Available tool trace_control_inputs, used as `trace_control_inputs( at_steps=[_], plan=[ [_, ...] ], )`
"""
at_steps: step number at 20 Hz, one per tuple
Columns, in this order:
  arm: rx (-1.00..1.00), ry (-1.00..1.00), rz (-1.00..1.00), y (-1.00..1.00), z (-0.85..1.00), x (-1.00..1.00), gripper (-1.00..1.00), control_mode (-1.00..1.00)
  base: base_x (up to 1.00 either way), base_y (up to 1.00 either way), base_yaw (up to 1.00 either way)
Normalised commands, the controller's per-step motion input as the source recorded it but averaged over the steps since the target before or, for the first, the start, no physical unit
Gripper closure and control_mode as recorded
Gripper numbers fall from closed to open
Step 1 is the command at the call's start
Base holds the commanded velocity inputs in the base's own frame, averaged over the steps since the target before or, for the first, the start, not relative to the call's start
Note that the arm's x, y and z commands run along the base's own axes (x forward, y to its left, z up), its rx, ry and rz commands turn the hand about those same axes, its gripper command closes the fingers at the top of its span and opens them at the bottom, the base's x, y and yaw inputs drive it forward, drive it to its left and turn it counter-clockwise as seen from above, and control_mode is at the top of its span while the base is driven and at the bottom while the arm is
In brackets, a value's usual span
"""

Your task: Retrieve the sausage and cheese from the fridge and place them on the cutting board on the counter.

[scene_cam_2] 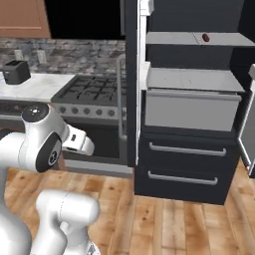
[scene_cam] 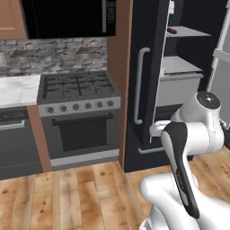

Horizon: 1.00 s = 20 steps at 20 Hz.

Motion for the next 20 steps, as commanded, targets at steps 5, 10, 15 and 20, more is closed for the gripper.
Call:
trace_control_inputs(
  at_steps=[5,10,15,20],
  plan=[
    [0.0,0.0,0.0,0.0,0.0,0.0,-1.0,1.0,-0.1,-0.83,-0.04],
    [0.0,0.0,0.0,0.0,0.0,0.0,-1.0,1.0,-0.07,-0.83,-0.03],
    [0.0,0.0,0.0,0.0,0.0,0.0,-1.0,1.0,0.04,-0.79,-0.01],
    [0.0,0.0,0.0,0.0,0.0,0.0,-1.0,1.0,0.38,-0.45,0.0]
  ],
)
